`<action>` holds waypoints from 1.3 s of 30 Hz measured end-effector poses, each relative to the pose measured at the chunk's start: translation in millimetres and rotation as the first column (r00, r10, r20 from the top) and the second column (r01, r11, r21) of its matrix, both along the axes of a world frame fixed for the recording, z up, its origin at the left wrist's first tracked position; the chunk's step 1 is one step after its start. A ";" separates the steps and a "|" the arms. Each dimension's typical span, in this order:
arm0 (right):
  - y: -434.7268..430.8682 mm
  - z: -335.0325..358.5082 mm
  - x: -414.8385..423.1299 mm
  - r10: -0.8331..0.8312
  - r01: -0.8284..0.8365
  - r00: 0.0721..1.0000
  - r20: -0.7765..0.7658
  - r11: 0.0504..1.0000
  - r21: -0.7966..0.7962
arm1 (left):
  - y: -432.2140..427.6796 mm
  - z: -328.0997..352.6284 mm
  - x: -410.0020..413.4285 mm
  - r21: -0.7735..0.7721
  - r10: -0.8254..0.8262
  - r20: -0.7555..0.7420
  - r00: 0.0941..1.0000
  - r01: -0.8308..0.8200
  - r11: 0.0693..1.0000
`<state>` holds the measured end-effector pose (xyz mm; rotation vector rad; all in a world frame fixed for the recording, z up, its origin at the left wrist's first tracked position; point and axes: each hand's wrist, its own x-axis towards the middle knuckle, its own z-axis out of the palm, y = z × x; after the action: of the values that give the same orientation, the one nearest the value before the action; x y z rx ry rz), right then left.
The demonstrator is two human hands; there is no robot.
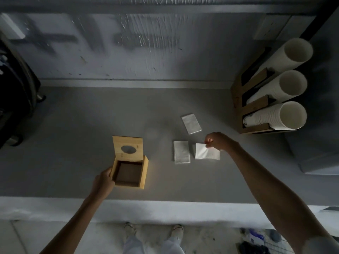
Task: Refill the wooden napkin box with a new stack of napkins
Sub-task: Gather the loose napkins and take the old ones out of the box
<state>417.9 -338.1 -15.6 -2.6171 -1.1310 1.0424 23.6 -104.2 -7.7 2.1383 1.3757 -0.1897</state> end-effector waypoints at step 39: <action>62.6 -50.2 -138.2 -0.789 0.777 0.609 -0.079 0.574 0.258 | -1.3 21.3 -3.5 -0.030 -0.037 -0.045 0.998 0.036 0.999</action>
<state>279.7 -275.5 -65.8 -2.4574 0.0079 0.5594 20.1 -105.4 13.7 2.1485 1.3520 -0.2720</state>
